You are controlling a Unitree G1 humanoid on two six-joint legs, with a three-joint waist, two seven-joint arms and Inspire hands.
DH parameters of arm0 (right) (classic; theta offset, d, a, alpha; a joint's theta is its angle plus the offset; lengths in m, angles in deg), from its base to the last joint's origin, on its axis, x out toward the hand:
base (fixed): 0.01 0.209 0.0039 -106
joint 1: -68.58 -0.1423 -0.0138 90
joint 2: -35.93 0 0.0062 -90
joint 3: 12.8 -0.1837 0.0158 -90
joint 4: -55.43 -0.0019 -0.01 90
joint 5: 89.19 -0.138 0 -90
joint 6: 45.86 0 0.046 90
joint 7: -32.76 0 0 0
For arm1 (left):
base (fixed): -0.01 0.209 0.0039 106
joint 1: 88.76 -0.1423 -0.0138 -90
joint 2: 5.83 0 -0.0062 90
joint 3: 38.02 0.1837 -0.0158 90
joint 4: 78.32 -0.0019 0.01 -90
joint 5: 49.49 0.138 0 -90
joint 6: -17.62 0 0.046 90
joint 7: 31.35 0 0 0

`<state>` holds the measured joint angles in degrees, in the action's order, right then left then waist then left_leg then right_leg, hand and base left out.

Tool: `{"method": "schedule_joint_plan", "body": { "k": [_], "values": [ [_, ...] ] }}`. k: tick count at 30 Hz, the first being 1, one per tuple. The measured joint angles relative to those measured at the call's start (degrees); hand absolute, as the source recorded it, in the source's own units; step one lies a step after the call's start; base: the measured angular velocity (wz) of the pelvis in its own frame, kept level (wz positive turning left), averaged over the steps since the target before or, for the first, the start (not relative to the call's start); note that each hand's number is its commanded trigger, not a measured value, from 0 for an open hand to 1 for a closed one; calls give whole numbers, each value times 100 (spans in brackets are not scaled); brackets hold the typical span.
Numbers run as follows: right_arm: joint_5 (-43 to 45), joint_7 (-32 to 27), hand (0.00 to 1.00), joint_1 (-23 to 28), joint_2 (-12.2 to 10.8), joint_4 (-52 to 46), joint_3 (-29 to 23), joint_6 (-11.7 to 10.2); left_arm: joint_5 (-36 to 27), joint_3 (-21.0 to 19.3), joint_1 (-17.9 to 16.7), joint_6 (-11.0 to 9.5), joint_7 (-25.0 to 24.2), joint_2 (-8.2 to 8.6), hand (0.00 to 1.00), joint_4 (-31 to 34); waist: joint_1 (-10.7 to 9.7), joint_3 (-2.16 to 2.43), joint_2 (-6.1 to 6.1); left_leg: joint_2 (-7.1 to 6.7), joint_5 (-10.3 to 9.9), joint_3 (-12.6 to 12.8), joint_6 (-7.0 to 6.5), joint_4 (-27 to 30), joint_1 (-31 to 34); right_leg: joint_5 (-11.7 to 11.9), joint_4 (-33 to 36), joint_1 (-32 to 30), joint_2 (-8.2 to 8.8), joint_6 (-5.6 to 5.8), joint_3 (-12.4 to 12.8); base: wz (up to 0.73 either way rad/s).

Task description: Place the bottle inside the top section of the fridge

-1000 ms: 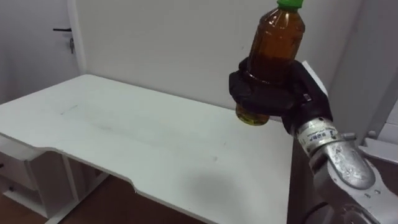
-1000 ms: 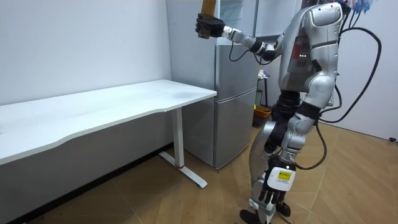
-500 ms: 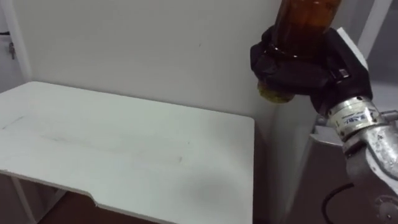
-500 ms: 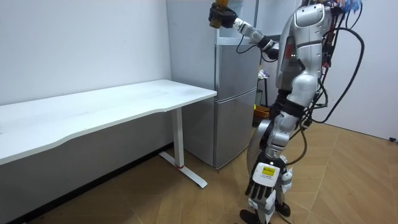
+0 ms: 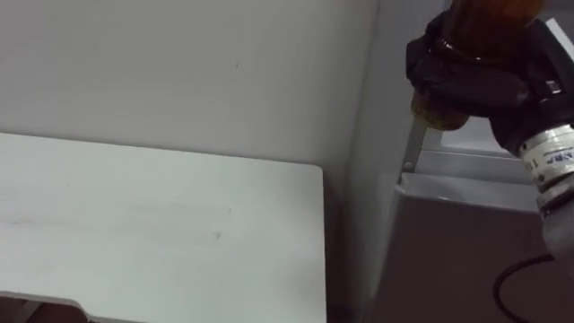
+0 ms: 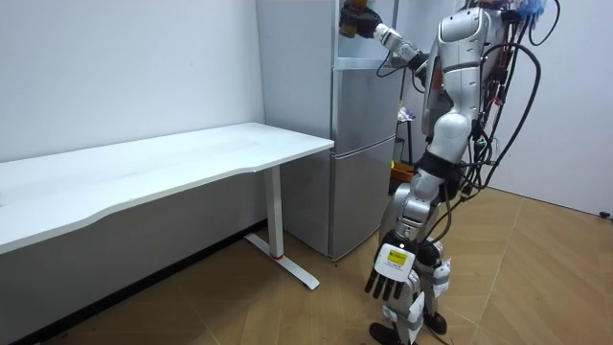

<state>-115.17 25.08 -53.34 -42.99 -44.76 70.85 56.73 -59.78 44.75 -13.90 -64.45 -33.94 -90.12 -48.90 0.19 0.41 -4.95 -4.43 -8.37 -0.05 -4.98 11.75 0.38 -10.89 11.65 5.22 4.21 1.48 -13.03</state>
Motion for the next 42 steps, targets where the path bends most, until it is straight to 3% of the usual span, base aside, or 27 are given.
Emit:
{"method": "schedule_joint_plan", "body": {
  "k": [7, 11, 19, 28, 34, 38, 42],
  "values": [
    [-75, -288, 100, 383, 19, 276, -256, 6, 114, -72, -63, 6, -5, -20, 0, 33, -9, -12, -49, 9, -30, 2, 8, 9, -6, 0, 2, 5, -13, 0, 25, -2],
    [-190, -425, 100, 418, 20, 637, -364, 164, 154, -208, -79, 31, -12, -20, 0, 33, -7, -26, -95, 9, -30, 3, 9, 3, 8, 0, 5, -10, -14, 0, 21, 0],
    [-320, -551, 100, 417, 31, 1070, -428, 366, 203, -384, -132, 65, -28, -17, 0, 38, -6, -10, -115, 13, -43, 3, 9, 41, 23, -1, 7, -26, -17, 0, -3, 0],
    [-473, -1026, 100, 183, 318, 1900, -429, 378, 201, -395, -182, 63, 221, -26, 0, 160, 20, 10, -109, 13, -55, -16, 3, 60, 26, -1, 8, -3, 0, 0, -212, 1],
    [-491, -1492, 100, -189, 555, 2338, -427, 458, 195, -563, -320, 136, 236, -30, 0, 153, 21, 33, -90, 13, -54, -18, 5, 31, 10, -1, 14, 1, -1, 0, -205, 0],
    [-494, -1771, 100, -388, 674, 2344, -426, 684, 197, -620, -389, 219, 241, -44, 0, 149, 2, 38, -137, 15, -46, -23, 15, 7, 20, -4, 34, -34, 1, 0, -238, 0],
    [-508, -2031, 100, -780, 899, 2595, -403, 697, 197, -616, -415, 222, 235, -109, 0, 141, 16, 53, -226, 22, -44, -31, 20, 7, 8, -4, 11, 0, -4, -1, -292, 0]
  ]
}}
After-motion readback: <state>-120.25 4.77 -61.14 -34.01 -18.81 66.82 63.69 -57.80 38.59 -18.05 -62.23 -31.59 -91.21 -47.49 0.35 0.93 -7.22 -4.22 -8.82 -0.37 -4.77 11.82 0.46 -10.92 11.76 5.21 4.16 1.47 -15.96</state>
